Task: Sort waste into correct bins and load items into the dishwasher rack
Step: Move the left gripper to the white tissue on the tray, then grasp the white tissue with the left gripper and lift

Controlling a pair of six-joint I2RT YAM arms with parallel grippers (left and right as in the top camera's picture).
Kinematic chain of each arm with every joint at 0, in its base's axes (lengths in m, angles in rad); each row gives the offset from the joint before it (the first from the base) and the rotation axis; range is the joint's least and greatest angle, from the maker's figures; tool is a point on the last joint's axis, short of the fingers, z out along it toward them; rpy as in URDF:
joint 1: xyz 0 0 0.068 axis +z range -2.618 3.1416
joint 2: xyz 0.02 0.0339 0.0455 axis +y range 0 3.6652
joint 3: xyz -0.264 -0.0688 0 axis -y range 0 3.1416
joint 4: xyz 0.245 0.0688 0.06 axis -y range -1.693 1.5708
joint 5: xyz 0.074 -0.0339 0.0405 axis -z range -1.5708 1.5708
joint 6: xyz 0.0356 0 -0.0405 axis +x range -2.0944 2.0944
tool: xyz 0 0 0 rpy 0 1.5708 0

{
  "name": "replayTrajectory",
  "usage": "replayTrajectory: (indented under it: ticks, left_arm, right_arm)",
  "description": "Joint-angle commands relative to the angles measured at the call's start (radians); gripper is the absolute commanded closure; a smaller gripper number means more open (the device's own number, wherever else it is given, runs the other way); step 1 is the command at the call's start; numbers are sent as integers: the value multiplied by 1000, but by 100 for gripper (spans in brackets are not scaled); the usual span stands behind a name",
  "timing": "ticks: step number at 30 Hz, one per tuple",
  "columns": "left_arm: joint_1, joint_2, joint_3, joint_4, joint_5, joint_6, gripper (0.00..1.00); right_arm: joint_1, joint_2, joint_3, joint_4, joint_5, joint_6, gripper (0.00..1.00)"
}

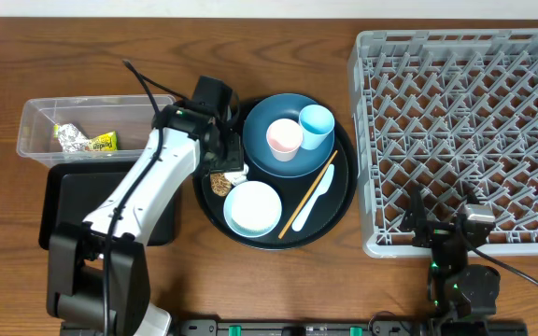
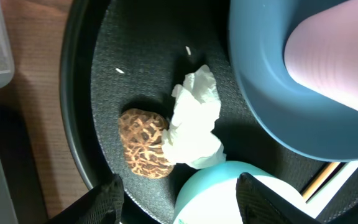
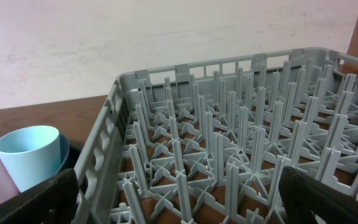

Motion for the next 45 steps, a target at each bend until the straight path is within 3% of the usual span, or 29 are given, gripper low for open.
replayTrajectory:
  ticks: [1,20,45]
  left_arm:
    - [-7,36,-7,2,10,16,40]
    - [-7,96,-16,50,10,16,40]
    - [-7,96,-142,222,18,16,40]
  right_arm:
    - [8,0,-2,-3,10,-12,1]
    - [8,0,-2,-3,10,-12,1]
    - [8,0,-2,-3,10,-12,1]
